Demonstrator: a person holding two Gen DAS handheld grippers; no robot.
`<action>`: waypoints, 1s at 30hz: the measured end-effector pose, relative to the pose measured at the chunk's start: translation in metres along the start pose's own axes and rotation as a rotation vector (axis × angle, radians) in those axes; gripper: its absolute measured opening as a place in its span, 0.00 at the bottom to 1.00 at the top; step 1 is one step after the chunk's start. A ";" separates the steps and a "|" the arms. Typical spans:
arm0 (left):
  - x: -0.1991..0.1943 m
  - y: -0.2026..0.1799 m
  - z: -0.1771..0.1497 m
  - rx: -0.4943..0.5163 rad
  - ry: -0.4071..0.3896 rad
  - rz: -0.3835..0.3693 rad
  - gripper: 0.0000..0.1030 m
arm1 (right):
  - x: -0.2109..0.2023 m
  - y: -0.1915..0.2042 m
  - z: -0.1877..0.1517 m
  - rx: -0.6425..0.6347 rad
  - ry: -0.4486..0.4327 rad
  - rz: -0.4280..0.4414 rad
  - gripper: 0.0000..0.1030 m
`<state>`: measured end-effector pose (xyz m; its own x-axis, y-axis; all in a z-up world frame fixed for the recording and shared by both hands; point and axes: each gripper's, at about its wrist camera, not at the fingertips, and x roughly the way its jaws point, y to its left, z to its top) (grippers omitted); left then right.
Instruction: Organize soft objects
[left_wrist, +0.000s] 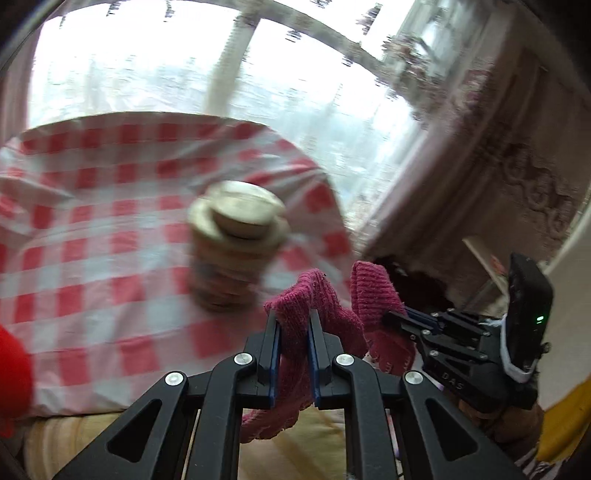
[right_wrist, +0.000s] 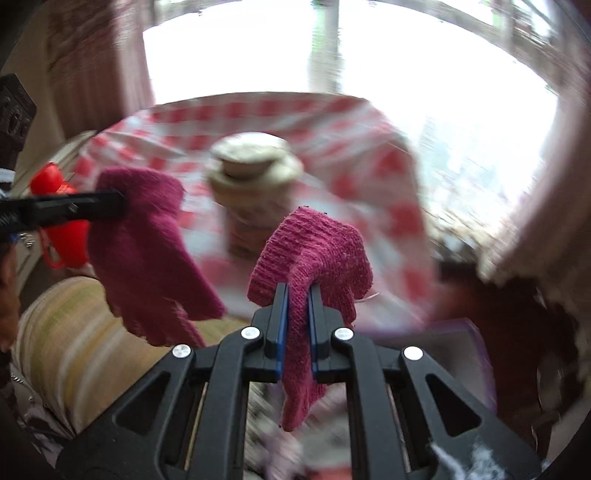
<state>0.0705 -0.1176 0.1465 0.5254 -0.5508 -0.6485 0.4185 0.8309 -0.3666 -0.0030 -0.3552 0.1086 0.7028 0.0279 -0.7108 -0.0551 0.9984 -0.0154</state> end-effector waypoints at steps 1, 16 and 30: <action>0.005 -0.012 -0.001 0.006 0.012 -0.033 0.13 | -0.005 -0.012 -0.010 0.019 0.010 -0.025 0.12; 0.162 -0.133 -0.065 0.084 0.362 -0.141 0.49 | 0.015 -0.114 -0.136 0.267 0.209 -0.181 0.16; 0.123 -0.119 -0.135 0.073 0.452 -0.148 0.83 | -0.006 -0.073 -0.150 0.256 0.214 -0.214 0.71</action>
<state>-0.0153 -0.2736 0.0204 0.0879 -0.5599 -0.8239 0.5243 0.7293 -0.4397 -0.1098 -0.4359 0.0083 0.5140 -0.1664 -0.8415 0.2743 0.9614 -0.0225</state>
